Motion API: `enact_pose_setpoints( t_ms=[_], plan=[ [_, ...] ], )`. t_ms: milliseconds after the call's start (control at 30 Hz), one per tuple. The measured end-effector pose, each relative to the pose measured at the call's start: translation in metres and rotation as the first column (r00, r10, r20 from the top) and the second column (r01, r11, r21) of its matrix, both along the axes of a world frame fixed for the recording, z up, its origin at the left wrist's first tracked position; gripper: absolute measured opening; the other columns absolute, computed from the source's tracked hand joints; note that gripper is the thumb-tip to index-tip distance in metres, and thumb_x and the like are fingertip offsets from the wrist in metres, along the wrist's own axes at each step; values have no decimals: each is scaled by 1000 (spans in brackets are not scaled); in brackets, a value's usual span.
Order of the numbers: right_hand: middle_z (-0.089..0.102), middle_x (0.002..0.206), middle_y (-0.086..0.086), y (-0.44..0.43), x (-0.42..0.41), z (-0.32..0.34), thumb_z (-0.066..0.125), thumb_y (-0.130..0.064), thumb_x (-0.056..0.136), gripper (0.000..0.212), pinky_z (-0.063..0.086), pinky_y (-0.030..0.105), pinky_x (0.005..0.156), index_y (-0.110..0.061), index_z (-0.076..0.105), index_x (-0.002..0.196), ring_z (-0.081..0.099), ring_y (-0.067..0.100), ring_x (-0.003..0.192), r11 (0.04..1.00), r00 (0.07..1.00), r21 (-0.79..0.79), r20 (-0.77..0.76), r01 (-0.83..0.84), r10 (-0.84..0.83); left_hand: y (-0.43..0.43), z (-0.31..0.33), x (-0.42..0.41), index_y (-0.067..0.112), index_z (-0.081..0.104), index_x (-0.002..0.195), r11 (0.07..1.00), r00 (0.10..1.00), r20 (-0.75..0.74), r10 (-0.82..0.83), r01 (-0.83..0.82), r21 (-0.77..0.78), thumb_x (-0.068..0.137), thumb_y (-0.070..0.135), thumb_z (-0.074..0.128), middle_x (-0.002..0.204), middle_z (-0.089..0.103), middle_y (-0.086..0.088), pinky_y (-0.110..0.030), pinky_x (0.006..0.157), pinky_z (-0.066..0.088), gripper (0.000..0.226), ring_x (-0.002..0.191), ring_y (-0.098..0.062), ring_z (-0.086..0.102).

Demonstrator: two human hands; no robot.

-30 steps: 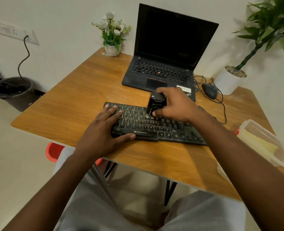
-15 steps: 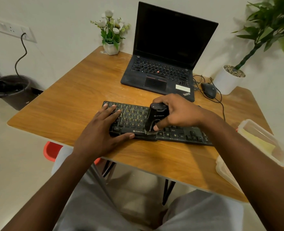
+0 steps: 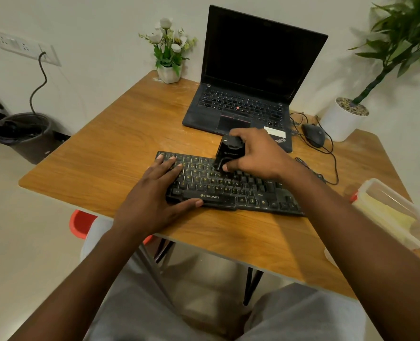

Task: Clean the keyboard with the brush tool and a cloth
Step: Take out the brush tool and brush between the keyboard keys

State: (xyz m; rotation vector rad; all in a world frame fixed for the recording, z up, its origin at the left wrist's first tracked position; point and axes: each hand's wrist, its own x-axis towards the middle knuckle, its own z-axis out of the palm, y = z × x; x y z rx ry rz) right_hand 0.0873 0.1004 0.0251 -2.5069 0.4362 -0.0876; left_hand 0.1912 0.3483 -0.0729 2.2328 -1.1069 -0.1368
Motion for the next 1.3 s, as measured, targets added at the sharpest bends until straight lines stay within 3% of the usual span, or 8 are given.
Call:
enact_pose_setpoints(
  t_ms=[100, 233, 567, 733, 933, 1067, 1200, 1300],
  plan=[
    [78, 100, 2, 3, -8, 5, 96, -15, 73, 42, 63, 51, 85, -15, 70, 107, 76, 18, 92, 993, 993, 64, -69, -96, 100, 0, 0, 0, 28, 38, 162, 1000, 1000, 8, -1, 1, 1, 75, 85, 63, 174, 24, 8, -34, 128, 12, 107, 162, -7, 4],
    [77, 99, 4, 5, -12, 7, 96, -15, 74, 41, 62, 52, 85, -12, 70, 105, 76, 19, 92, 979, 975, 102, -115, -179, 190, -1, -1, 0, 27, 39, 162, 1000, 1000, 15, -4, 4, -7, 75, 85, 63, 174, 26, 6, -38, 129, 16, 106, 163, -9, 5],
    [74, 95, -2, 6, 13, -1, 92, -18, 78, 37, 63, 50, 78, -18, 67, 104, 74, 17, 85, 995, 997, -88, 71, 40, -33, -1, -1, 0, 28, 39, 162, 1000, 1000, 17, 5, -5, -9, 76, 86, 64, 174, 24, 8, -35, 128, 14, 107, 162, -6, 3],
    [77, 97, -1, 10, 12, 0, 95, -18, 75, 40, 65, 50, 77, -18, 69, 106, 77, 19, 84, 1000, 1000, -16, -2, -22, 22, 0, -3, 0, 30, 40, 162, 1000, 999, 28, 24, -24, -9, 73, 91, 60, 174, 23, 10, -35, 128, 15, 110, 162, -5, 2],
    [77, 92, -1, 13, 12, 6, 98, -16, 71, 39, 60, 32, 72, -16, 71, 100, 75, 11, 84, 986, 984, 69, -82, -155, 160, -1, -2, 1, 30, 38, 162, 1000, 999, 25, 29, -29, 9, 73, 92, 60, 175, 20, 10, -36, 127, 15, 111, 162, -5, 1],
    [77, 99, -2, 11, 20, 5, 96, -17, 73, 42, 64, 41, 82, -18, 70, 106, 75, 13, 89, 997, 997, -8, -42, -72, 72, -2, -3, -1, 28, 40, 161, 1000, 999, 29, 26, -26, -5, 73, 92, 59, 175, 23, 8, -36, 128, 17, 111, 163, -7, 3],
    [73, 96, -3, 15, 28, 1, 92, -17, 76, 37, 63, 46, 79, -18, 68, 104, 72, 12, 85, 991, 999, -134, 43, -12, 18, 0, -2, -1, 27, 40, 161, 1000, 999, 30, 26, -26, -11, 73, 91, 60, 174, 24, 7, -34, 128, 15, 110, 163, -7, 4],
    [74, 94, -1, 15, 29, -2, 92, -17, 76, 36, 63, 48, 78, -17, 67, 102, 73, 15, 83, 994, 999, -113, 52, 0, 6, 0, -1, -1, 27, 41, 161, 1000, 999, 33, 27, -27, -16, 74, 90, 61, 174, 24, 7, -32, 127, 14, 109, 163, -7, 5]
  ],
)
